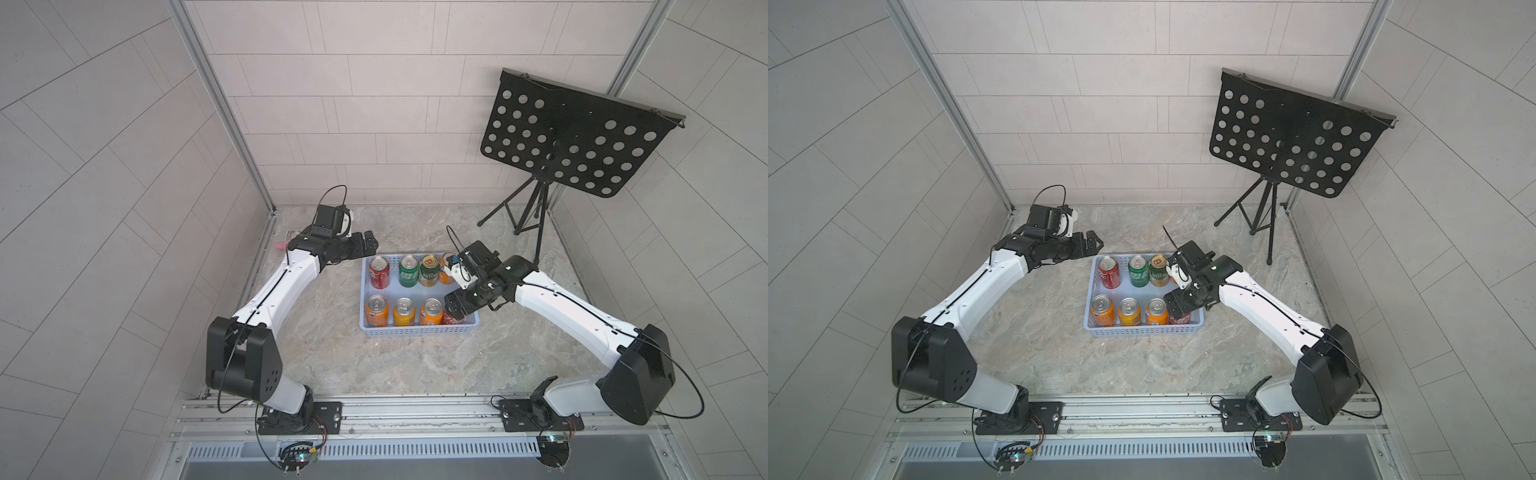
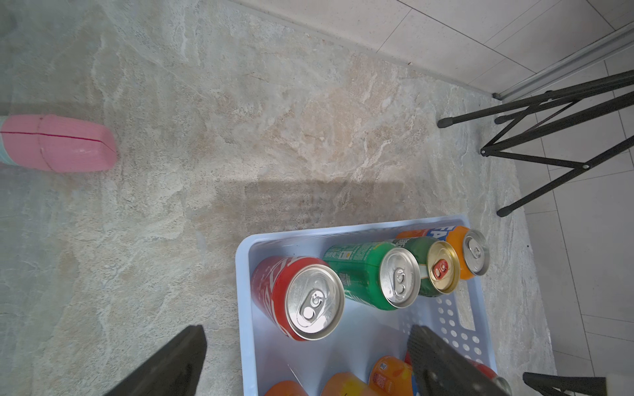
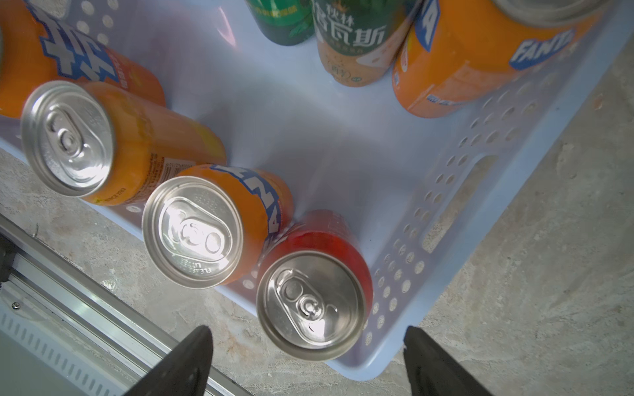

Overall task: Take out the drinks from the basket
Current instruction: Pick up the drink from the basket.

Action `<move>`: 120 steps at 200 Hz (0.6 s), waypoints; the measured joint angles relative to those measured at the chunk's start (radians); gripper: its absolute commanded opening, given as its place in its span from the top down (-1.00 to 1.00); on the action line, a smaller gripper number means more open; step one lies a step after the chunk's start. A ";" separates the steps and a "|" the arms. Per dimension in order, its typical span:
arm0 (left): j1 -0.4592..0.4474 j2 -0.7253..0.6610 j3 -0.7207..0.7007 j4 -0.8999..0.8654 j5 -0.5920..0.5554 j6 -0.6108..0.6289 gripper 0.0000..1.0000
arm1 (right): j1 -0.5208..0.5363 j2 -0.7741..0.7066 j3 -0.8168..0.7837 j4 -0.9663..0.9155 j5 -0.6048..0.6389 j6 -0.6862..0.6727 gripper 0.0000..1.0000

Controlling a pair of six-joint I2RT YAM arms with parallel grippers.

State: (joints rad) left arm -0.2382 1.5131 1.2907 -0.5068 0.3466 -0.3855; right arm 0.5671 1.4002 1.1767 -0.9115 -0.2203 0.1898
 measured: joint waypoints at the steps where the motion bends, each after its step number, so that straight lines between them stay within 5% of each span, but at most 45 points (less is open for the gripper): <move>1: 0.000 0.000 0.000 0.000 0.000 0.000 -1.00 | 0.000 0.000 0.000 0.000 0.000 -0.001 -0.79; 120: 0.000 0.000 0.000 0.000 -0.017 0.000 -1.00 | 0.018 0.097 0.024 -0.027 0.015 -0.052 -0.77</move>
State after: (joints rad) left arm -0.2382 1.5131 1.2907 -0.5072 0.3298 -0.3851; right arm 0.5846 1.4971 1.2003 -0.9386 -0.2050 0.1375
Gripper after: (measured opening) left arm 0.999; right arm 0.886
